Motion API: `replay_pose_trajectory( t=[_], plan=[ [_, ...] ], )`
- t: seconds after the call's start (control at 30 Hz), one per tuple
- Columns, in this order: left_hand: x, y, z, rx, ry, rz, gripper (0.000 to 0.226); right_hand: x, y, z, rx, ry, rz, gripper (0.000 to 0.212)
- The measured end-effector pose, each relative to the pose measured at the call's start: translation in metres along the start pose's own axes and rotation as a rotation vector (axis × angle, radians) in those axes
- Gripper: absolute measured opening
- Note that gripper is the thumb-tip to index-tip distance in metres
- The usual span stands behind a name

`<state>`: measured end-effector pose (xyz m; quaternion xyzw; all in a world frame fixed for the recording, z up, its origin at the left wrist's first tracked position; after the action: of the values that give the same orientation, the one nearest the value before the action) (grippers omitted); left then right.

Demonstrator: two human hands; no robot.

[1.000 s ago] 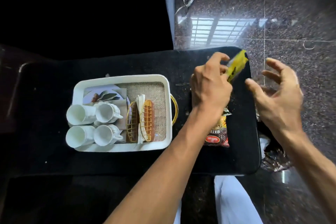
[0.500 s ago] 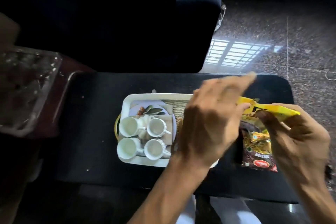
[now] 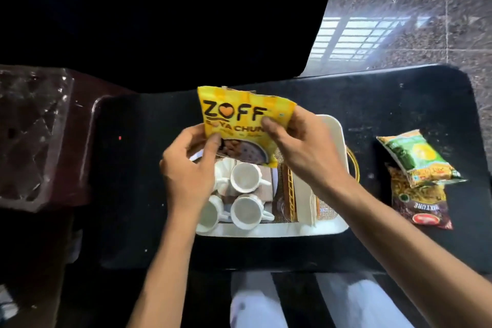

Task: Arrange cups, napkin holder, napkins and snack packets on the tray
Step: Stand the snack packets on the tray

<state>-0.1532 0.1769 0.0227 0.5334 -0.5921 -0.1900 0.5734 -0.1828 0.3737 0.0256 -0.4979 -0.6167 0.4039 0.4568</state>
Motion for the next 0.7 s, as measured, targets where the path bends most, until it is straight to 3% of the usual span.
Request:
replay_pose_trajectory(
  t=[0.17,0.37,0.7],
  plan=[
    [0.015,-0.040,0.047,0.089,-0.030,0.105,0.011,-0.048,0.013,0.036,-0.027,-0.020,-0.201,0.023],
    [0.024,-0.079,0.090,0.194,-0.087,0.189,0.003,-0.091,0.034,0.061,-0.097,0.017,-0.259,0.027],
    [0.028,-0.099,0.102,0.229,-0.129,0.229,0.020,-0.108,0.057,0.067,-0.169,0.076,-0.295,0.036]
  ],
)
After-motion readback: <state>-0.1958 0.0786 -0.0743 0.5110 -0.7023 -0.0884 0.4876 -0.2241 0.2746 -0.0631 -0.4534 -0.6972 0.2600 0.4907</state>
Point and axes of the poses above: each hand's wrist, its own z-axis towards the middle knuckle, its own x-axis out of the back of the hand, y = z × x, the point moved 4 cm from there along z, towards the middle knuckle, and after that the axes turned 7 degrees about x, right-handed, at the moved point
